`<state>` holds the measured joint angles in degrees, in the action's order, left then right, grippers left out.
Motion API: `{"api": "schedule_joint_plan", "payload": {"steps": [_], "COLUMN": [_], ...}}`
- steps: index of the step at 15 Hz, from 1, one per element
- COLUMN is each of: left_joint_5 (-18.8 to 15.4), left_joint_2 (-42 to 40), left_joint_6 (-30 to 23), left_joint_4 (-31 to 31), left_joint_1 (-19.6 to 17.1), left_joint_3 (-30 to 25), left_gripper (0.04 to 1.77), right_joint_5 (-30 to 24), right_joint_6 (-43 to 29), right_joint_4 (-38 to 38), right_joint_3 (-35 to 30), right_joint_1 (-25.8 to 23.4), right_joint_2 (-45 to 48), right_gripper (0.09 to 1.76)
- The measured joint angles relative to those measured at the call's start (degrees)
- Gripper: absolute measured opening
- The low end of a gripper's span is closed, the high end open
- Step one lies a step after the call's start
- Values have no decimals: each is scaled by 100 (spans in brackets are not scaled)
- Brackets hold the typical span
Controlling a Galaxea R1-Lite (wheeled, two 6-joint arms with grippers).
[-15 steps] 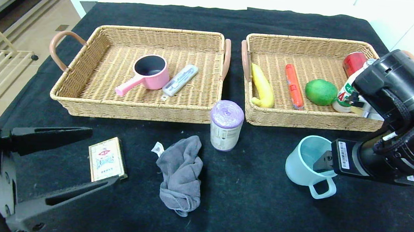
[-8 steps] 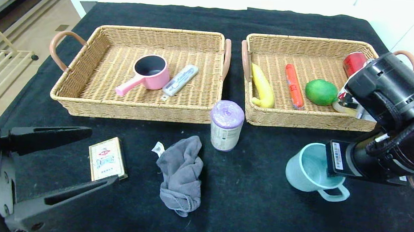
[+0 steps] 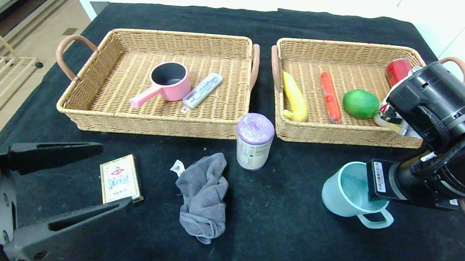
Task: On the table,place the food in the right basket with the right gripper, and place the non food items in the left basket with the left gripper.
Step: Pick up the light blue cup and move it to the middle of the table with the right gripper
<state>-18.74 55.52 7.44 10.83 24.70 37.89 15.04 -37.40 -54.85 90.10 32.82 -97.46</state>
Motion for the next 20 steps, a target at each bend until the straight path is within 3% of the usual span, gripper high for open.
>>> {"api": "schedule_joint_plan", "payload": {"steps": [9,14,20], "left_joint_5": [0,2,0], "left_joint_2": [-1,2,29], "left_joint_6": [-2,-2,-2], "left_joint_4": [-9,-9,-2], "left_joint_1": [-1,-1,-61], "left_joint_3": [-7,-10,-10], "left_gripper": [172,172,172], "right_joint_5": [-17,328,606], "right_joint_6": [163,133,-925], "right_joint_4": [-257,-452,-742], "right_joint_3": [361,935,1847], "right_joint_1": [447,1304,2060], "right_joint_2": [402,306,-529], "right_gripper": [17,17,17]}}
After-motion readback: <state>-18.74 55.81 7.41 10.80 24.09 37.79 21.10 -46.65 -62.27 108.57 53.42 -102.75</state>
